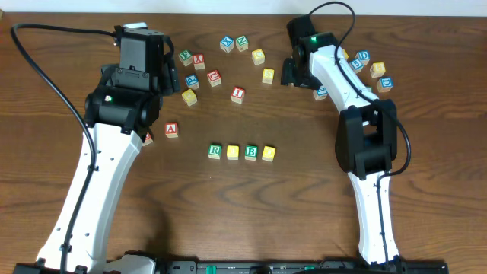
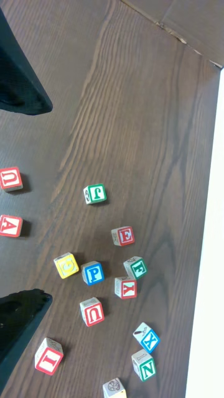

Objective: Spell out ROBOT
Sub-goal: 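Close the right gripper on the blue T block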

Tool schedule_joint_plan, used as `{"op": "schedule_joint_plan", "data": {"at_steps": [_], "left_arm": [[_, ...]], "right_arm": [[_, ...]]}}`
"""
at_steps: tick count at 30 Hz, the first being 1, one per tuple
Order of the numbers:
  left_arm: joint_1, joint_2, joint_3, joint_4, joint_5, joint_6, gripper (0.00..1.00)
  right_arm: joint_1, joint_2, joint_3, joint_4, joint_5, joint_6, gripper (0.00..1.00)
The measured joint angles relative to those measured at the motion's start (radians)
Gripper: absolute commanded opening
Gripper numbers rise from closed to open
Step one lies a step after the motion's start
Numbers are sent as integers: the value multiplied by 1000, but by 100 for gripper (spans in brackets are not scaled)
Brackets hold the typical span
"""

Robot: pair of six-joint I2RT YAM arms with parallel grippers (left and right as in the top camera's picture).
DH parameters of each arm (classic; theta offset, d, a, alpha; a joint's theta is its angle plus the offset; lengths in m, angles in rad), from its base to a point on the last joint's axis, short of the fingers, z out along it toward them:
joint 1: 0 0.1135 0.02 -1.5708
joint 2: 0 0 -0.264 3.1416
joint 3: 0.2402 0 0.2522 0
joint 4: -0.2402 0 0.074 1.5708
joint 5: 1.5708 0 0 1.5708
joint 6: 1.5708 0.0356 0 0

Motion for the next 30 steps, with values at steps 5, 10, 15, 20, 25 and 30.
{"op": "schedule_joint_plan", "data": {"at_steps": [5,10,15,20,25,30], "left_arm": [[0,0,0,0,0,0,88],[0,0,0,0,0,0,88],[0,0,0,0,0,0,88],[0,0,0,0,0,0,88],[0,0,0,0,0,0,88],[0,0,0,0,0,0,88]], "right_arm": [[0,0,0,-2,-3,0,59],[-4,0,0,5,-6,0,57],[-6,0,0,34,-7,0,56],[-6,0,0,41,-7,0,55],[-6,0,0,42,-6,-2,48],[-6,0,0,42,-5,-8,40]]}}
